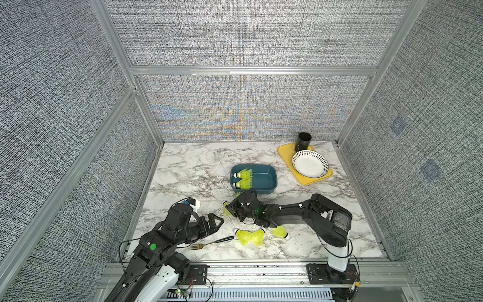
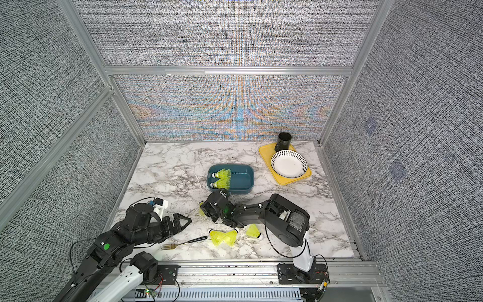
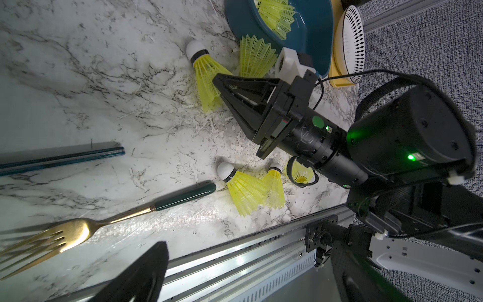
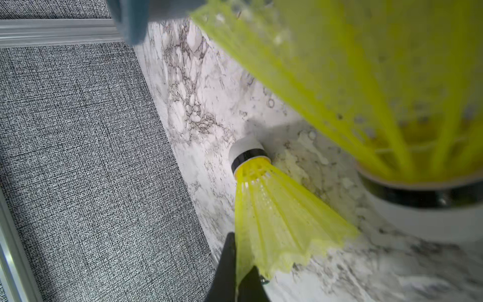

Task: Put the shuttlecocks into the storage box
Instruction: Pick up the shuttlecock at the center of the board.

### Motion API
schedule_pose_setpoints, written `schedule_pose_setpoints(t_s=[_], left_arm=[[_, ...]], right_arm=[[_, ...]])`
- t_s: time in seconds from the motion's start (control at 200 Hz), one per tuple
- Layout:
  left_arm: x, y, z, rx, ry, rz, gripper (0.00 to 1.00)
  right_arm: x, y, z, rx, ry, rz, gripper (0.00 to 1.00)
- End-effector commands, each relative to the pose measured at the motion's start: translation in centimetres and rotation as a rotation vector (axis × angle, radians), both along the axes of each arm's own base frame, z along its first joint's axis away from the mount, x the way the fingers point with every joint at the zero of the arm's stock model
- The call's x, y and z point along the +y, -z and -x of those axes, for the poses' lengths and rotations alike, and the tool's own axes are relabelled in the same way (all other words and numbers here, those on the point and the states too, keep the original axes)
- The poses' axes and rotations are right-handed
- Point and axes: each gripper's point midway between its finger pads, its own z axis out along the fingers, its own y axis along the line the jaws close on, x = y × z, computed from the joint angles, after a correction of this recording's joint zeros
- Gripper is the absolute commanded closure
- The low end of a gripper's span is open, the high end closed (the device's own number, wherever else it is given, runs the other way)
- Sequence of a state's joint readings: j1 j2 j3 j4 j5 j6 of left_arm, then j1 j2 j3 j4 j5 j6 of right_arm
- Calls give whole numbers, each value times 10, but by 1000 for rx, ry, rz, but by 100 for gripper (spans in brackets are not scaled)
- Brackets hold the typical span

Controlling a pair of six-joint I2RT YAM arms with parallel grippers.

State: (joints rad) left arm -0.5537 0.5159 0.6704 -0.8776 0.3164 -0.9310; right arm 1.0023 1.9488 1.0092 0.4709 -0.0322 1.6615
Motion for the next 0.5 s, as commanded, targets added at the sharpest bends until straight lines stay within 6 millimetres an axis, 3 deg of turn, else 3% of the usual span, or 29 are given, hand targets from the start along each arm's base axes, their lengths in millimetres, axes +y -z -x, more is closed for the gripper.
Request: schedule_pose_setpoints(t_s=[0.0,0.145,0.325,0.495], left_arm=[[-3,-4,-4,-29,10,14,0],[-3,-5,-6,-32,4,14,0],[-6,-7,-12,-38,-12,32,0],[-10,-14,-22,-62,-31,48,0]], right_arm=[[2,-1,1,0,-22,17,100],[13,-13,2,-33,-112,21,100],[28,-45,8,-122,-264,1,100],[28,-72,9,-201,-354,60,100]])
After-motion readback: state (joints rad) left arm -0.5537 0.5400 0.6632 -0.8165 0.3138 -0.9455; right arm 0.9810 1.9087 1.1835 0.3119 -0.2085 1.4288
